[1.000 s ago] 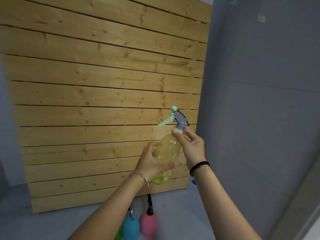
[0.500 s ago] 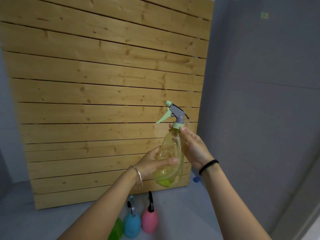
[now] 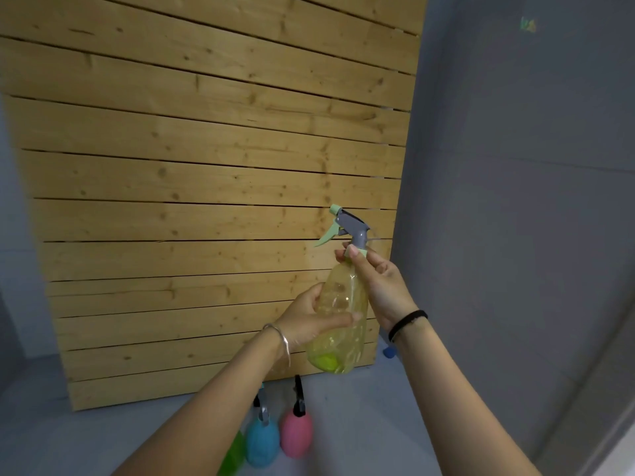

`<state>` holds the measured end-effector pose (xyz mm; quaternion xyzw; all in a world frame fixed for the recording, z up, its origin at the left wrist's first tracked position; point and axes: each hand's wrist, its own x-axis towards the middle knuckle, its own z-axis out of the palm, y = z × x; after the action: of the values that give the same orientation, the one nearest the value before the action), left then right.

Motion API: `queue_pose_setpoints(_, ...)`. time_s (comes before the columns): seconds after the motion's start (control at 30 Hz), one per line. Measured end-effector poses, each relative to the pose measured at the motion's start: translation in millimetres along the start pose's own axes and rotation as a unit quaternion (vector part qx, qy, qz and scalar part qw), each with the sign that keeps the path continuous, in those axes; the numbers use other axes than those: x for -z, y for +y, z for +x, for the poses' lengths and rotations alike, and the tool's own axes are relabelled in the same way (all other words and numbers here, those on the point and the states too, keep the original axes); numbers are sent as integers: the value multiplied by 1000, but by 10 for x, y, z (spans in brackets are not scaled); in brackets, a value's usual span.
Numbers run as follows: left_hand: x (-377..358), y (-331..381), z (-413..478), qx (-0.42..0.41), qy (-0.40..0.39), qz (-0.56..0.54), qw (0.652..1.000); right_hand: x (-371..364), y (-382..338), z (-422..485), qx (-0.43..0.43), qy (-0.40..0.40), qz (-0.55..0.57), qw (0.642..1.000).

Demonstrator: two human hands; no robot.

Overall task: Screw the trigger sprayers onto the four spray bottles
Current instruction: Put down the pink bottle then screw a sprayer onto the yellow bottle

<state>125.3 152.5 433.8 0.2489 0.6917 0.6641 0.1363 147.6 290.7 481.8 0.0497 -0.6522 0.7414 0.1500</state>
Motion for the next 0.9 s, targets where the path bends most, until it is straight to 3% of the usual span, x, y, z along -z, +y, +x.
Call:
queue_pose_setpoints(0.2, -27, 36, 28, -25, 41, 42, 998, -77, -4, 7, 26, 79, 24, 996)
queue_pose_setpoints(0.33, -1, 17, -3, -6, 33, 11, 999, -26, -14, -18, 4, 3, -12, 1000)
queue_pose_setpoints(0.43, 100, 23, -40, 21, -21, -19, 999, 45, -41, -25, -24, -68, 18, 997)
queue_pose_setpoints(0.6, 114, 9, -12, 11, -9, -5, 1000, 84, -29, -3, -19, -8, 19, 1000)
queue_pose_setpoints(0.77, 154, -36, 30, -5, -12, 44, 999, 76, -62, -10, -1, -80, -74, 994)
queue_pose_setpoints(0.9, 188, -74, 70, -13, 10, 54, 998, 46, 0, 32, 3, -42, -55, 998)
